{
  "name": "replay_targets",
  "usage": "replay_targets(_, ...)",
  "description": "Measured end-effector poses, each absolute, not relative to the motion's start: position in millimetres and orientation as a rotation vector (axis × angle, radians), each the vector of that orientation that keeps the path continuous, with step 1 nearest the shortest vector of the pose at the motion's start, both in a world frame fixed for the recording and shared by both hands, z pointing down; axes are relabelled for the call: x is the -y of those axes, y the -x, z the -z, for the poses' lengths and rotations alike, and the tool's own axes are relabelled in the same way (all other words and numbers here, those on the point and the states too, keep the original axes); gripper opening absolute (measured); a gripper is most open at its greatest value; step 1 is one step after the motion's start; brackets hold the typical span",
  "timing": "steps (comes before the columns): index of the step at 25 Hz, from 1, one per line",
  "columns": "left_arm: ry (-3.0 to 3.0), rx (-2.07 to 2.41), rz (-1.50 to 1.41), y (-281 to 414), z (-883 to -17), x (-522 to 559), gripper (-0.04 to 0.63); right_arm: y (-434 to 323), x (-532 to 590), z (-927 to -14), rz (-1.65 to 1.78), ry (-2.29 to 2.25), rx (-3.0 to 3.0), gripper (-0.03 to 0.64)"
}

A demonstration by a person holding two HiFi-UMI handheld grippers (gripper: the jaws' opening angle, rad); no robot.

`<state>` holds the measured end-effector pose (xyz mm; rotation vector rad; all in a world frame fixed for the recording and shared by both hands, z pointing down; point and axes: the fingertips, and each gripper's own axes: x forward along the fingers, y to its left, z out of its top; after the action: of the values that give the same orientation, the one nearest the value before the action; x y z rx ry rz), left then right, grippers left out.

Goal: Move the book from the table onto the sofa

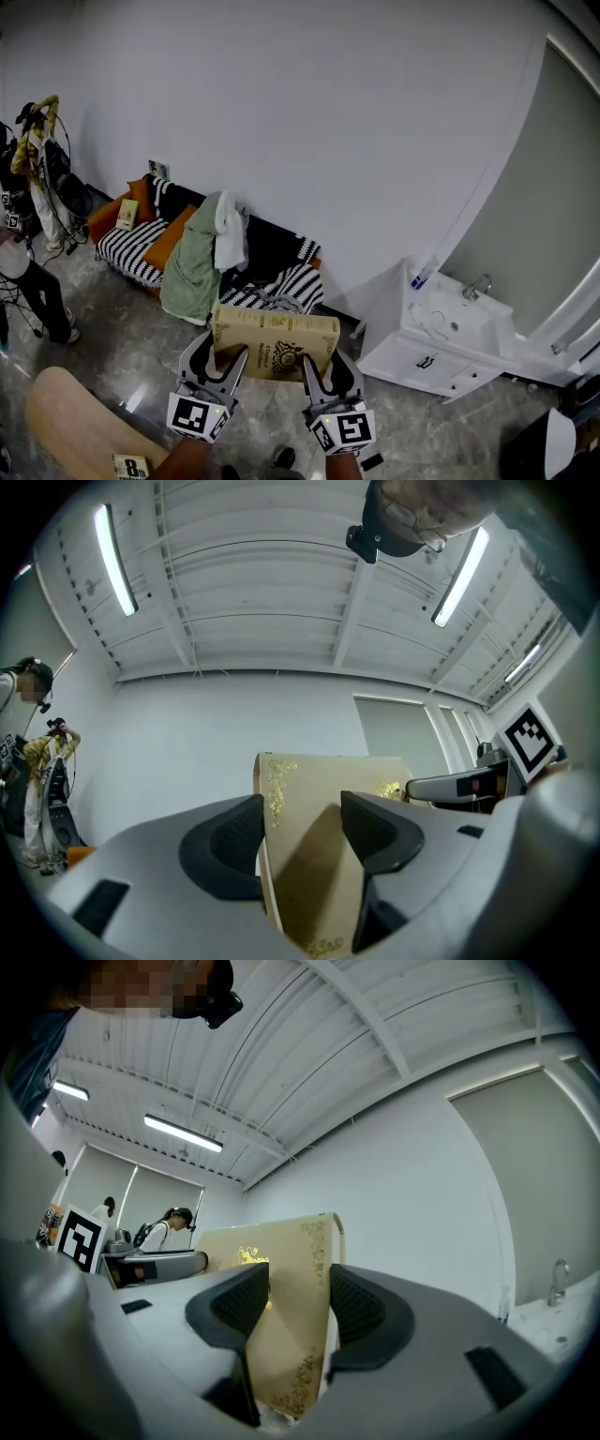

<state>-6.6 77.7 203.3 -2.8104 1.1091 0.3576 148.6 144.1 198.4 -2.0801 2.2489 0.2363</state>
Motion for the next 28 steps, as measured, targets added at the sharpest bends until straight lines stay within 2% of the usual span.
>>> replay_targets(13,2.757,-1.219,-0.329,-15,-217,0,0.242,-174,-54,-216,-0.215,1.971,-2.324,0.215)
replay_targets(28,2.705,-1.344,-0.275,-125,-225,106,0.244,-289,67,-231,-0.166,1.858,-2.414,0.215)
